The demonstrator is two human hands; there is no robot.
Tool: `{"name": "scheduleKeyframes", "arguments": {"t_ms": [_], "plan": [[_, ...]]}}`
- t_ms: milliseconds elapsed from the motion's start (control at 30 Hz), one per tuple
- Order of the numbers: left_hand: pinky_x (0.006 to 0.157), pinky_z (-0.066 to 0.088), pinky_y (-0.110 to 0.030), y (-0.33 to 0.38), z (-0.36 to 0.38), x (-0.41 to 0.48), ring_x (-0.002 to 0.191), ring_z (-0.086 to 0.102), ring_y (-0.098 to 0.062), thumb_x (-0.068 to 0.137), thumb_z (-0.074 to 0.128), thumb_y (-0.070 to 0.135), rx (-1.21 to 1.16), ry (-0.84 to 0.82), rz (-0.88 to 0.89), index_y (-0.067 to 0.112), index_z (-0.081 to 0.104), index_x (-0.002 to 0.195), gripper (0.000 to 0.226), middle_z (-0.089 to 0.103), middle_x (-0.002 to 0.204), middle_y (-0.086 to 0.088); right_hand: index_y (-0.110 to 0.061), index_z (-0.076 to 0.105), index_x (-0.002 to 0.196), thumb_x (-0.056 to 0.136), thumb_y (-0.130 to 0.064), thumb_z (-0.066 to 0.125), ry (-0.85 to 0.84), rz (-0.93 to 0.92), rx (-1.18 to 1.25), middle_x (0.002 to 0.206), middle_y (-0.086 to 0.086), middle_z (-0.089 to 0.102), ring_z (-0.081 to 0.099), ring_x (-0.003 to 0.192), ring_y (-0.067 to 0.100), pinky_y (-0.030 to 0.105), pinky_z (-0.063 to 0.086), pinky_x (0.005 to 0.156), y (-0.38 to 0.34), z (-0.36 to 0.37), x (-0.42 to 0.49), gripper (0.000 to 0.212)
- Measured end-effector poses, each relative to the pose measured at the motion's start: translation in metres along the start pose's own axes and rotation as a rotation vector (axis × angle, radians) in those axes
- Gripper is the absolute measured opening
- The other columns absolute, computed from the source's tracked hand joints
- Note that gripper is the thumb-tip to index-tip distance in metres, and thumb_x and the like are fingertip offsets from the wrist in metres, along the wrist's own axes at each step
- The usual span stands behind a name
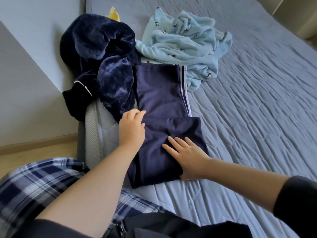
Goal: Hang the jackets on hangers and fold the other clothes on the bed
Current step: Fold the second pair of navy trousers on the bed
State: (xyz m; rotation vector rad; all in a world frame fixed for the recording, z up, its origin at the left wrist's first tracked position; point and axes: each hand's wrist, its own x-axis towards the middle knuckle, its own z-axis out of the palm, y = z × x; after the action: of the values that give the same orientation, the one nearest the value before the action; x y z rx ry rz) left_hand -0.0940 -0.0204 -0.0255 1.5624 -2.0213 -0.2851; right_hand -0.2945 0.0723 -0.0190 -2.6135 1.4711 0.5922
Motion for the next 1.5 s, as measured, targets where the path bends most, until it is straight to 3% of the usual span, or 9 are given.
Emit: {"name": "scheduleKeyframes", "arguments": {"t_ms": [167, 333, 467, 633, 800, 967, 1167, 1367, 1500], "plan": [[0.116, 0.011, -0.047, -0.007, 0.020, -0.012, 0.147, 0.006, -0.021, 0.102, 0.034, 0.033, 0.255, -0.517, 0.279, 0.025, 0.023, 0.151, 0.051, 0.014, 0.160, 0.003, -0.011, 0.033, 0.147, 0.050, -0.058, 0.080, 0.155, -0.040, -0.080, 0.153, 0.017, 0.029, 0.035, 0.138, 0.035, 0.054, 0.031, 0.108, -0.018, 0.010, -0.020, 0.118], [0.117, 0.001, -0.046, -0.015, 0.030, -0.018, 0.147, -0.009, -0.015, 0.103, 0.025, 0.036, 0.313, -0.626, 0.211, 0.031, 0.008, 0.152, 0.053, -0.004, 0.160, 0.009, -0.013, 0.013, 0.151, 0.061, -0.065, 0.074, 0.079, 0.006, -0.150, 0.156, 0.017, 0.022, 0.030, 0.139, 0.036, 0.062, 0.029, 0.105, -0.022, 0.025, -0.023, 0.121], [0.117, 0.005, -0.043, -0.014, 0.022, -0.015, 0.147, 0.002, -0.013, 0.100, 0.040, 0.021, 0.118, -0.580, 0.167, 0.025, 0.034, 0.146, 0.047, 0.013, 0.159, 0.007, -0.012, -0.001, 0.150, 0.078, -0.031, 0.070, -0.019, -0.002, -0.089, 0.154, 0.022, 0.014, 0.024, 0.137, 0.037, 0.054, 0.030, 0.106, -0.022, 0.015, -0.008, 0.103], [0.116, 0.013, -0.029, -0.017, 0.011, -0.008, 0.144, 0.020, -0.010, 0.096, 0.047, 0.013, -0.153, -0.577, 0.000, 0.019, 0.060, 0.126, 0.033, 0.036, 0.151, 0.004, -0.019, 0.042, 0.125, 0.072, -0.016, 0.060, 0.027, -0.050, 0.342, 0.115, 0.002, 0.059, 0.058, 0.102, 0.027, 0.038, 0.049, 0.081, 0.009, -0.033, -0.005, 0.057], [0.096, 0.031, -0.024, 0.004, -0.001, 0.004, 0.122, 0.046, -0.017, 0.099, 0.041, 0.030, -0.277, -0.835, -0.430, 0.021, 0.063, 0.119, 0.031, 0.050, 0.141, 0.000, -0.016, 0.059, 0.087, 0.064, -0.011, 0.055, -0.105, -0.039, 0.727, 0.074, -0.007, 0.062, 0.056, 0.068, 0.006, 0.027, 0.046, 0.063, 0.048, -0.090, 0.004, 0.024], [0.055, 0.050, -0.016, -0.003, -0.029, -0.005, 0.070, 0.060, -0.007, 0.100, 0.042, 0.012, -0.752, -0.896, -0.836, 0.004, 0.055, 0.121, 0.026, 0.059, 0.119, -0.013, -0.012, 0.066, 0.082, 0.051, -0.014, 0.056, -0.404, -0.066, 1.064, 0.077, 0.001, 0.067, 0.062, 0.075, 0.017, 0.029, 0.049, 0.071, 0.084, -0.117, 0.020, 0.033], [0.075, 0.052, -0.035, -0.007, -0.029, -0.016, 0.088, 0.067, -0.028, 0.098, 0.047, 0.025, -0.937, -1.036, -1.002, 0.006, 0.066, 0.106, 0.027, 0.070, 0.098, -0.012, -0.007, 0.068, 0.097, 0.062, -0.007, 0.060, -0.552, 0.066, 1.092, 0.094, 0.013, 0.071, 0.066, 0.087, 0.031, 0.041, 0.052, 0.084, 0.117, -0.121, 0.050, 0.035], [0.088, 0.048, -0.036, -0.017, -0.019, 0.000, 0.107, 0.064, -0.020, 0.089, 0.037, 0.069, -1.461, -0.516, -1.077, 0.021, 0.068, 0.115, 0.063, 0.068, 0.117, -0.003, -0.023, 0.067, 0.081, 0.076, -0.019, 0.063, -0.228, 0.137, 0.617, 0.075, -0.008, 0.068, 0.065, 0.076, 0.015, 0.023, 0.049, 0.063, 0.126, -0.146, 0.106, 0.008], [0.109, 0.035, -0.034, -0.021, -0.016, 0.014, 0.122, 0.053, -0.014, 0.084, 0.051, 0.062, -1.343, -0.272, -0.881, 0.018, 0.049, 0.137, 0.068, 0.055, 0.137, -0.001, -0.020, 0.066, 0.111, 0.082, -0.019, 0.057, 0.107, 0.286, 0.487, 0.109, -0.001, 0.065, 0.060, 0.102, 0.021, 0.027, 0.046, 0.077, 0.125, -0.127, 0.148, 0.030]]}}
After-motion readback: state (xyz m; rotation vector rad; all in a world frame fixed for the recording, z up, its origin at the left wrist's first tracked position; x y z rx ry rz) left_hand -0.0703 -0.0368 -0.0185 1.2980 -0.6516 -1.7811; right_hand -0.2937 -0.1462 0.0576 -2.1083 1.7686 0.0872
